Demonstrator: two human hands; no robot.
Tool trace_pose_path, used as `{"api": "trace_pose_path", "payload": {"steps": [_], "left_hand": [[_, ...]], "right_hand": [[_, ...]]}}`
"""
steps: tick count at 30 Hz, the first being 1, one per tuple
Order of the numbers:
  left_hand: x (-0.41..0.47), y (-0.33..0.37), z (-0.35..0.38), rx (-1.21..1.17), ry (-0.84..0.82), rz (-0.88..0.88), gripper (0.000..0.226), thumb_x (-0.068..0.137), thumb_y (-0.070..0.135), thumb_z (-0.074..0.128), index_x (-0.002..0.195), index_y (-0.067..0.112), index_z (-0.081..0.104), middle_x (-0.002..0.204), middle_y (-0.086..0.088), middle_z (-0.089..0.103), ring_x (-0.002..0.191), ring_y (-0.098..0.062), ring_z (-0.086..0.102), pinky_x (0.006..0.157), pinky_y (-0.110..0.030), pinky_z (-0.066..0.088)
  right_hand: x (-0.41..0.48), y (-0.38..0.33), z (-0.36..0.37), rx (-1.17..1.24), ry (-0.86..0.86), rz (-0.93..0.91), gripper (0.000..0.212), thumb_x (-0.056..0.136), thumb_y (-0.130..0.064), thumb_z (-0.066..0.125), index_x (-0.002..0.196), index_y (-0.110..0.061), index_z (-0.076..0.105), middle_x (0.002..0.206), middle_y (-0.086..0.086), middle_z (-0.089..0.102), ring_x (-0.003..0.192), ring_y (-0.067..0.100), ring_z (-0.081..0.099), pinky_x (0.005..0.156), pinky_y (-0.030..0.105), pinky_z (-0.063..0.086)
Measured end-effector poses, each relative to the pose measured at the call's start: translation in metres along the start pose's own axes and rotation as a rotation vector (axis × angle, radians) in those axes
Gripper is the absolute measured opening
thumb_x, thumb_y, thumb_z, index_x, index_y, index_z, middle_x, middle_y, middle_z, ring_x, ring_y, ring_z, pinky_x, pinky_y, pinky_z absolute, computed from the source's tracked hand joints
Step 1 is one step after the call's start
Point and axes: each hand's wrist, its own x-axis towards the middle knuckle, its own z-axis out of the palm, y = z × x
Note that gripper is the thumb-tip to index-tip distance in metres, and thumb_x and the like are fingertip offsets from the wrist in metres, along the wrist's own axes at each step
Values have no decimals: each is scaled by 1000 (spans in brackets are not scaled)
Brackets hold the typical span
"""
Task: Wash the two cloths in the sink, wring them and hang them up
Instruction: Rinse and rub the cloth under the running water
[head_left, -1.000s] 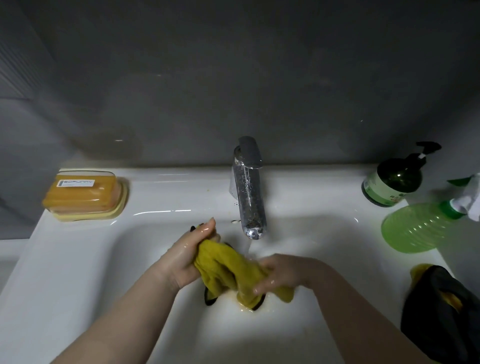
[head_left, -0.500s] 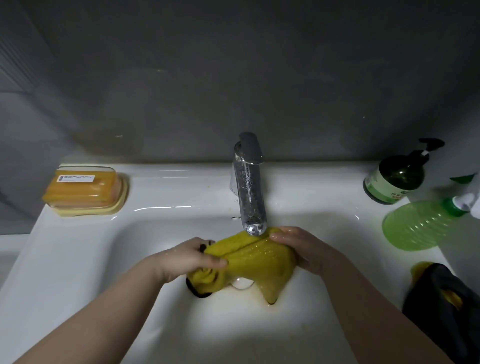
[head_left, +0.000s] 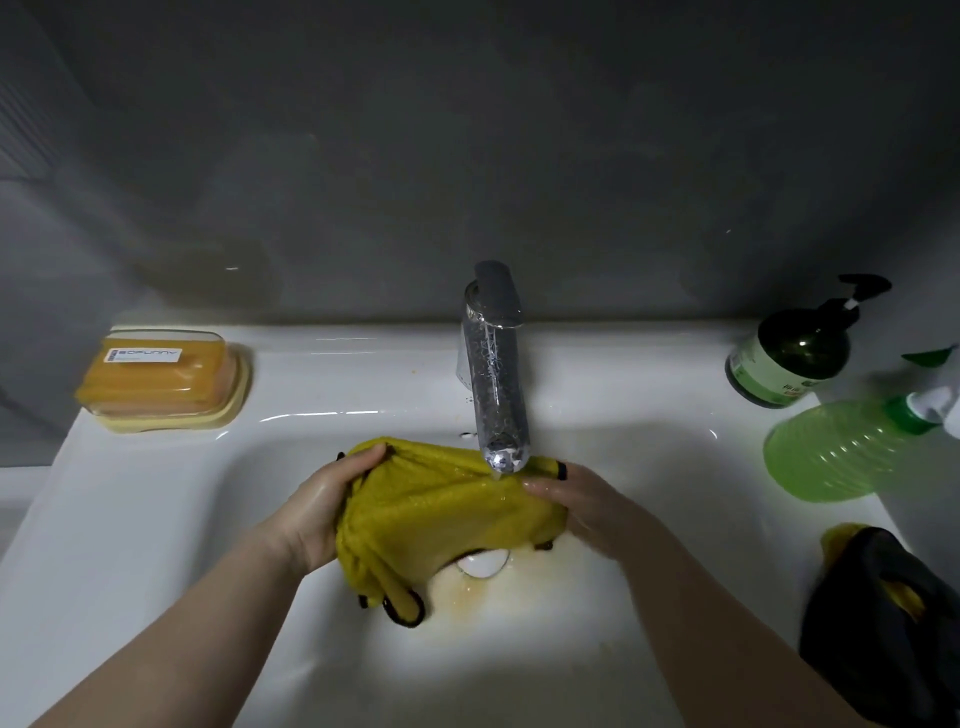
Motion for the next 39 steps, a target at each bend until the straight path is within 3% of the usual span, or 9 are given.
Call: {"api": "trace_pose_path", "payload": {"steps": [5, 9, 13, 18, 27, 30, 33, 36, 39], "left_hand": [[4, -13, 11, -182, 6, 15, 48, 92, 43, 38, 84, 5, 67, 69, -14, 74, 60, -26, 72, 50, -34, 58], [4, -36, 42, -81, 24, -16, 60, 90, 55, 32, 84, 11, 72, 78, -14, 73, 68, -25, 70, 57, -30, 56], [2, -50, 67, 52, 131, 58, 44, 93, 41, 40, 80, 8, 68, 65, -8, 74, 60, -20, 70, 54, -25, 54], [4, -34, 61, -15, 231, 111, 39, 93, 29, 41, 62, 10, 55, 39, -1, 59, 36, -11, 58, 42, -19, 47], [4, -34, 71, 15, 232, 79, 34, 91, 21, 45, 61, 9, 57, 36, -2, 59, 33, -11, 57, 33, -14, 43], [0, -44, 80, 37, 137, -5, 40, 88, 21, 48, 53, 9, 62, 40, -6, 60, 35, -16, 59, 36, -18, 47], [6, -40, 74, -28, 182, 30, 40, 90, 20, 46, 55, 9, 61, 38, -4, 60, 34, -13, 58, 35, -16, 45], [6, -39, 71, -17, 122, 7, 39, 91, 20, 45, 57, 9, 62, 40, -3, 61, 36, -12, 60, 36, -16, 46], [1, -45, 73, -43, -58, -102, 40, 91, 31, 43, 70, 7, 68, 57, -10, 70, 52, -19, 68, 49, -25, 54]], "right_hand": [[20, 8, 54, 455, 349, 85, 34, 89, -36, 49, 106, -11, 65, 107, 20, 66, 97, 35, 63, 85, 49, 50], [25, 9, 105, 67, 551, -110, 32, 87, -30, 55, 57, -21, 58, 71, 12, 66, 76, 26, 63, 80, 42, 53], [29, -7, 97, -72, 783, -124, 16, 85, -21, 57, 80, -7, 63, 85, 19, 67, 85, 29, 63, 74, 34, 46], [19, 5, 114, -300, 615, -143, 43, 87, -32, 50, 47, -20, 41, 56, 2, 52, 66, 22, 55, 64, 34, 45], [13, 5, 108, -268, 713, -135, 42, 88, -32, 48, 47, -24, 41, 70, 14, 59, 72, 27, 57, 67, 34, 46], [18, -3, 85, -142, 829, -151, 43, 86, -11, 51, 46, -21, 39, 55, 7, 53, 63, 22, 49, 51, 29, 31], [11, 6, 100, -175, 716, -226, 43, 85, -26, 50, 43, -23, 41, 40, -6, 44, 48, 10, 47, 54, 29, 37], [9, 16, 100, -252, 666, -224, 41, 86, -32, 49, 47, -26, 44, 51, -7, 50, 60, 16, 52, 62, 32, 44], [19, 12, 61, -242, 768, -103, 33, 91, -19, 47, 62, -9, 58, 75, 22, 65, 74, 29, 57, 66, 32, 41]]}}
